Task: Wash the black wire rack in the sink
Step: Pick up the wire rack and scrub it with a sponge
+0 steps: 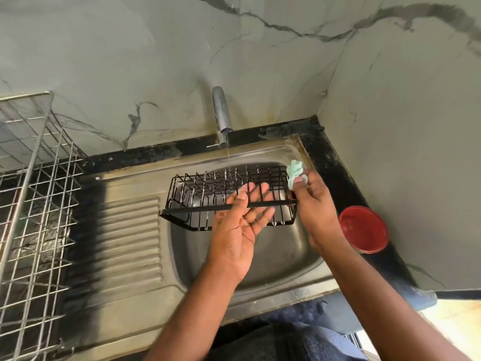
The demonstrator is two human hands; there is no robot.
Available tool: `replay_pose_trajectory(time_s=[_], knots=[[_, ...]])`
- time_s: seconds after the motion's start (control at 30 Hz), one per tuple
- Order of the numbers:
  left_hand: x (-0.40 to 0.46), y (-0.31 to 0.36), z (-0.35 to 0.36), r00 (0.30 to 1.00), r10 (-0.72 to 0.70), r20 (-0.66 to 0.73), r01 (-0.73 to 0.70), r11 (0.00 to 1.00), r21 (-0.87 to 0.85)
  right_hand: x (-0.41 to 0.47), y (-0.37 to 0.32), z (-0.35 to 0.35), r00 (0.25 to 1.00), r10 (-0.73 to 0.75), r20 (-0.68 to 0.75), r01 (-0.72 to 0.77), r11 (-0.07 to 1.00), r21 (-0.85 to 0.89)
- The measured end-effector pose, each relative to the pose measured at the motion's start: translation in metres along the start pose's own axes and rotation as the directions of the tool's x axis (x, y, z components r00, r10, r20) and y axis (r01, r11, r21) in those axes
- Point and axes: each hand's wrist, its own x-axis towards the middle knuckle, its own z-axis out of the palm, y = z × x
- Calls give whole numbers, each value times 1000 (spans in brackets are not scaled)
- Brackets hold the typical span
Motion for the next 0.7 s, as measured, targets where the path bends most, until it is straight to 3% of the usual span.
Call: replay_pose_trajectory(time_s=[0.07, 0.13, 0.23, 0.3, 0.4, 0.5, 0.6, 0.7], knots=[[-1, 1, -3, 1000, -20, 1, 20, 1000, 1, -2, -1, -12, 983, -179, -29, 143, 863, -484], [-2, -1, -5, 999, -43, 10, 43, 999, 16, -7, -10, -16, 922, -388, 4, 302, 712, -633], [-4, -2, -5, 999, -38, 21, 37, 997, 71, -12, -30, -5, 812, -544, 210, 564, 643, -517], [-8, -4, 0, 999, -27, 44, 22, 994, 104, -16, -42, 10, 722, -579, 378, 686, 533, -495], [-14, -6, 4, 996, -49, 76, 36, 987, 156, -17, -50, 27, 634, -541, 552, 765, 338, -548], [-19, -10, -1, 996, -33, 88, 25, 995, 99, -12, -48, 26, 575, -517, 634, 811, 255, -527], [-21, -8, -3, 995, -6, 97, 4, 1000, 22, -11, -43, 3, 559, -498, 663, 821, 220, -526], [-17, -3, -6, 997, 20, 69, -18, 999, -28, -15, -35, -30, 606, -501, 618, 780, 220, -587]])
